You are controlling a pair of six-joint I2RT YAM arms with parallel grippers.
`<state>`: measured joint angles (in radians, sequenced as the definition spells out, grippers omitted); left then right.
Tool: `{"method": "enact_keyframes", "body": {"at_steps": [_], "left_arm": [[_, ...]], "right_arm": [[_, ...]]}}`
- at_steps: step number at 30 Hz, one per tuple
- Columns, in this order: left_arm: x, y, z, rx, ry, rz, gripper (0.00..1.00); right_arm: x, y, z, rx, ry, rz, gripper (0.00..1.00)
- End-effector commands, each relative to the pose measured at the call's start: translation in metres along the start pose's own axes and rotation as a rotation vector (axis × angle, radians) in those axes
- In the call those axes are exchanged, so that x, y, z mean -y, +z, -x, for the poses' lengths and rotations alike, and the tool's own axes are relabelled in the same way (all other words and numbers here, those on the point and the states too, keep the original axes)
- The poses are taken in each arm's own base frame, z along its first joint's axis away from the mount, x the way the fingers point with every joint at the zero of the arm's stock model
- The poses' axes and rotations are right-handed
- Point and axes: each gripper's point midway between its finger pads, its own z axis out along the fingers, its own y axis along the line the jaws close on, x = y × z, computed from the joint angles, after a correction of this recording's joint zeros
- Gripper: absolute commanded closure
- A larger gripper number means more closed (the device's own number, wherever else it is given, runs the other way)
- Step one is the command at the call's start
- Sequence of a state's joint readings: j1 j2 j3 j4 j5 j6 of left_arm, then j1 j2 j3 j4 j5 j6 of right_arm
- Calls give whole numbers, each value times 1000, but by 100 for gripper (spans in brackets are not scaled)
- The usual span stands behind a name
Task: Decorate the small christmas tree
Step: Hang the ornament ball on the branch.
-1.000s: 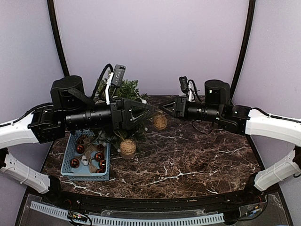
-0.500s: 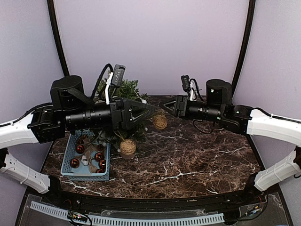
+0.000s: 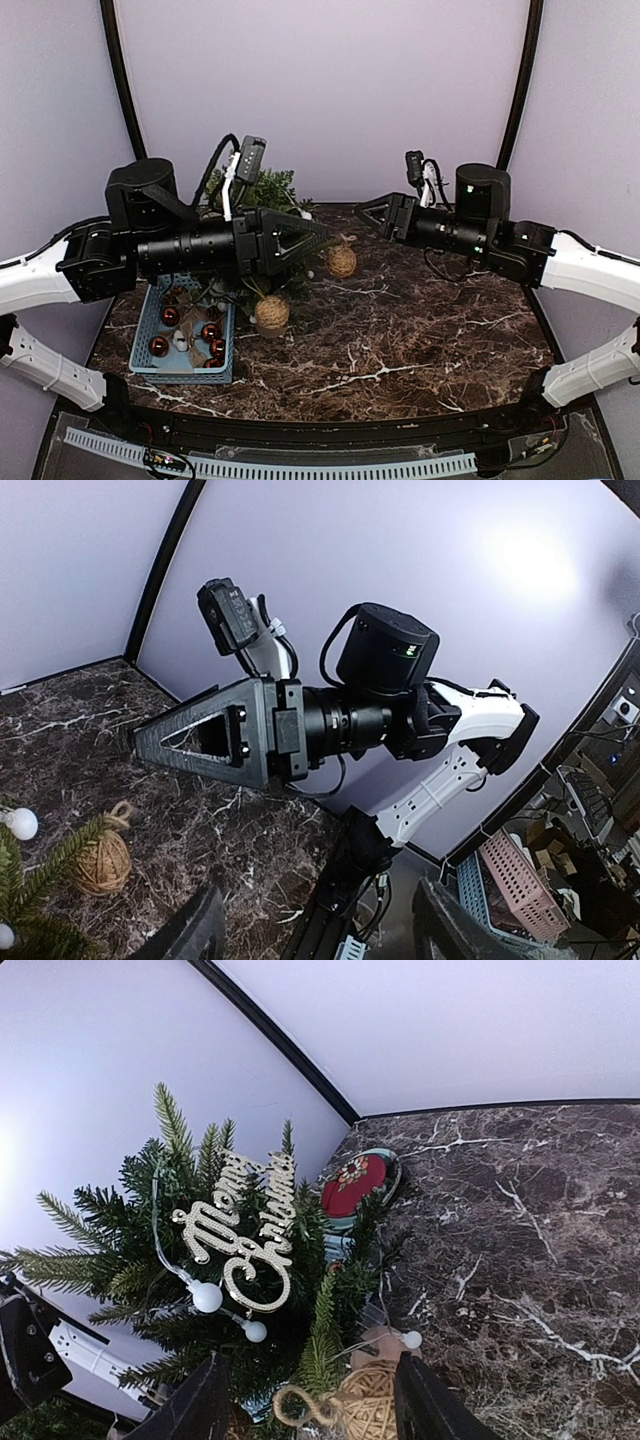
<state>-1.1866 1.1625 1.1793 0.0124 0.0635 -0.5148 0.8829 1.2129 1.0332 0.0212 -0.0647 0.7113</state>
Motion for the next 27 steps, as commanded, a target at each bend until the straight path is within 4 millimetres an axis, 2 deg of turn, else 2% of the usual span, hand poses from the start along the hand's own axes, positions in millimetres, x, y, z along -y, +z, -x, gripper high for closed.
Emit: {"method": "enact_keyframes", "body": {"at_steps": [1,2,3,4,5,6,9,10,14,16,17,18,19,20,22,23,24,25,26,27], "left_arm": [[18,-17,36,53,49,-17,34],[16,-18,37,42,69,6,34],[22,-21,50,61,84,4,34],[20,-22,50,42,107,25,34],[27,-24,64,60,122,22,34],[25,-25,63,36,146,42,33],[28,-27,84,28,201,89,31],[22,-24,87,28,211,128,29],[-3,-38,116,49,222,240,26],[-22,-48,132,69,209,278,24],[-38,-54,139,75,201,320,23],[-46,-58,145,82,198,344,23],[-63,-65,150,81,190,383,22],[-70,-69,153,81,186,397,22],[-99,-82,160,86,166,460,20],[-119,-95,165,101,153,514,20],[-135,-98,159,86,139,548,20],[-158,-113,163,104,125,609,19],[-187,-129,158,113,101,682,19],[-195,-139,156,125,94,703,18]], "right_arm": [[3,-15,16,66,-31,-50,42],[7,-18,17,62,-38,-75,41],[8,-21,20,72,-46,-88,40],[11,-24,22,75,-52,-105,40],[12,-28,24,84,-57,-116,39],[13,-32,28,93,-62,-126,39],[18,-43,36,119,-76,-160,35],[20,-48,40,129,-82,-173,34],[34,-61,48,139,-107,-249,29],[43,-65,51,136,-116,-287,26],[49,-67,53,135,-117,-304,25],[53,-68,55,130,-122,-317,19],[58,-70,56,125,-126,-332,15],[63,-71,58,124,-130,-348,13],[75,-75,61,126,-137,-385,9],[84,-77,61,125,-137,-405,6],[92,-81,63,131,-136,-425,5],[103,-84,64,134,-131,-446,5],[113,-88,64,137,-126,-467,4],[124,-93,65,143,-118,-489,4]]}}
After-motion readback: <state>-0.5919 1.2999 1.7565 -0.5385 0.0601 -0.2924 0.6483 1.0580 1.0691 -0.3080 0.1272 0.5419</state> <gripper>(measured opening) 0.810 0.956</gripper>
